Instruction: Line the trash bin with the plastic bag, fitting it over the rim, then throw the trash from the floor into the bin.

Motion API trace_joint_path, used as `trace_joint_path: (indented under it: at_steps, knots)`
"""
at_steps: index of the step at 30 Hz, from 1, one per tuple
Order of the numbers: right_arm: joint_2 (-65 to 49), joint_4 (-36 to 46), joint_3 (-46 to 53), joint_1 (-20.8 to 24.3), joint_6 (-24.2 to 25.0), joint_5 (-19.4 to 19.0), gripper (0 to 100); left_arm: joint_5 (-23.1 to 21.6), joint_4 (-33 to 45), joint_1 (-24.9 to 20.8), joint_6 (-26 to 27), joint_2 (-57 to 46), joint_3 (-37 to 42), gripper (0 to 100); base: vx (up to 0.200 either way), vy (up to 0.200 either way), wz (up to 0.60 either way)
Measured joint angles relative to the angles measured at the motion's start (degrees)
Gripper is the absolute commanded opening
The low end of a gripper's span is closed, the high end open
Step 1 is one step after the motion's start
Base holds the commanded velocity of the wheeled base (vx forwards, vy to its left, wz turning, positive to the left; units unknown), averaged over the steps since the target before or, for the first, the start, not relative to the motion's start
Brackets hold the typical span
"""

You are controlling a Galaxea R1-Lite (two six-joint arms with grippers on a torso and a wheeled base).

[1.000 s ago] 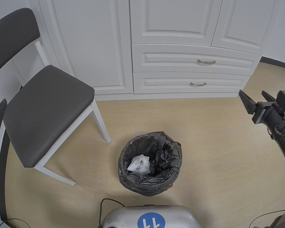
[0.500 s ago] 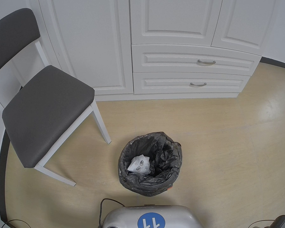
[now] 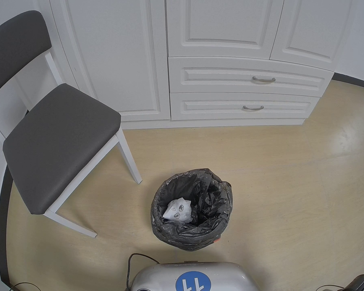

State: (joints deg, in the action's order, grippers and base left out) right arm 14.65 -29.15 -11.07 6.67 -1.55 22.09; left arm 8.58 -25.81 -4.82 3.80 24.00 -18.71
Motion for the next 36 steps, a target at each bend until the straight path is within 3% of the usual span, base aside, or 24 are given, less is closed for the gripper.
trace_joint_path:
  at_steps: [10, 21, 30, 36]
  knots:
    - [-10.25, 0.17, 4.92, -5.05, 3.38, 0.05, 100, -0.32, 7.23, 2.34, -2.77, -10.53, 1.79, 100, 0.000, 0.000, 0.00]
    - [-13.67, 0.22, 9.53, -6.49, 8.30, -0.30, 100, -3.23, 9.19, 4.05, -3.67, -20.70, 10.23, 100, 0.000, 0.000, 0.00]
    - [-13.99, 11.25, 10.03, -6.60, 9.02, -7.62, 100, -3.96, 10.97, 4.68, -3.62, -22.80, 16.90, 100, 0.000, 0.000, 0.00]
    - [-14.02, 19.43, 10.08, -6.60, 8.79, -13.01, 100, -3.77, 19.11, 4.72, -5.74, -23.10, 17.62, 100, 0.000, 0.000, 0.00]
